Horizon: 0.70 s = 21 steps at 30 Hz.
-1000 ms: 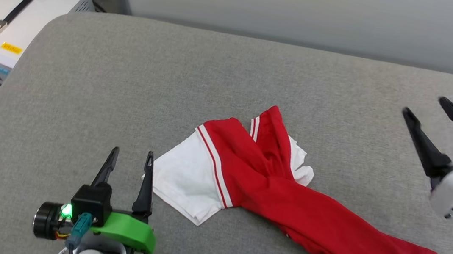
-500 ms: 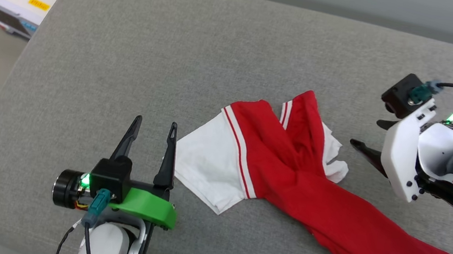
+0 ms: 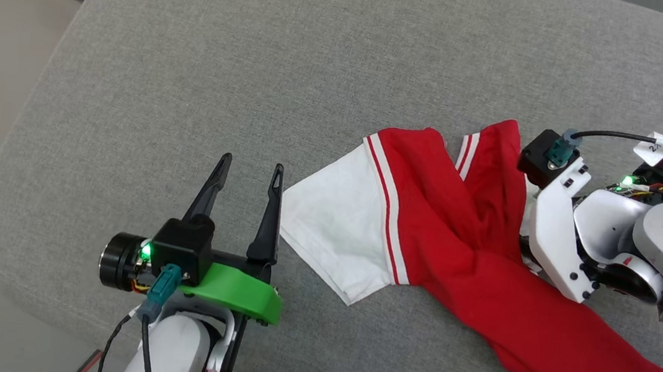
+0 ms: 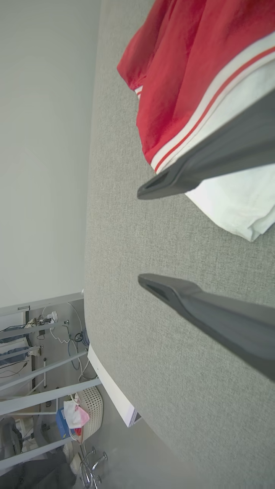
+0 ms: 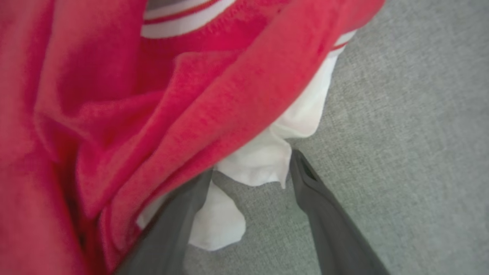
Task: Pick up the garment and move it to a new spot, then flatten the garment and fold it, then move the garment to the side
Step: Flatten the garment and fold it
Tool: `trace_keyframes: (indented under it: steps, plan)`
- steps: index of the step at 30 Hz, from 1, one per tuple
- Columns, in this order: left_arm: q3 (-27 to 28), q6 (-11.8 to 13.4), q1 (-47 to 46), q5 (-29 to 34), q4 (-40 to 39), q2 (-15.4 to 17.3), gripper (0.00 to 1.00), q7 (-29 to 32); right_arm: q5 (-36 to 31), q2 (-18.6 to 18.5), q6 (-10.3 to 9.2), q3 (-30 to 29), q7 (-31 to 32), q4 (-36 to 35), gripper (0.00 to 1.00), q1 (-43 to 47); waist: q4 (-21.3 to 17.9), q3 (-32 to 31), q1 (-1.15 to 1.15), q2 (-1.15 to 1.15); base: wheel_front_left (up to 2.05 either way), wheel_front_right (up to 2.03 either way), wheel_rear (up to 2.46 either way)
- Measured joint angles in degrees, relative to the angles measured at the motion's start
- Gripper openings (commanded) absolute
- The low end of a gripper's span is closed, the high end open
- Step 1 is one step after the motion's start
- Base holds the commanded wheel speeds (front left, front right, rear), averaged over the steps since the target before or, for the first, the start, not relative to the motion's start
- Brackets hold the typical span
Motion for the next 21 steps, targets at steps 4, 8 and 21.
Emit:
trace_keyframes:
  steps: [4,8,21]
  plan:
    - [0.1,0.3,0.0,0.0,0.2,0.0,1.0,0.0,0.9,-0.2,0.04,2.0,-2.1,1.1,0.0,-1.2,0.5,0.6,0.0,0.0,0.0,0.0,0.0]
    - [0.6,0.3,0.0,0.1,0.8,0.0,1.0,0.0,0.4,0.0,0.03,3.5,-7.9,2.3,0.0,-2.0,-0.2,0.1,0.0,0.0,0.0,0.0,0.0]
    - [2.7,-0.8,3.8,2.0,2.1,0.0,1.0,0.0,1.1,-5.8,0.03,-0.8,-25.5,-0.8,0.0,-0.8,-4.1,-6.6,0.0,0.0,0.0,0.0,0.0]
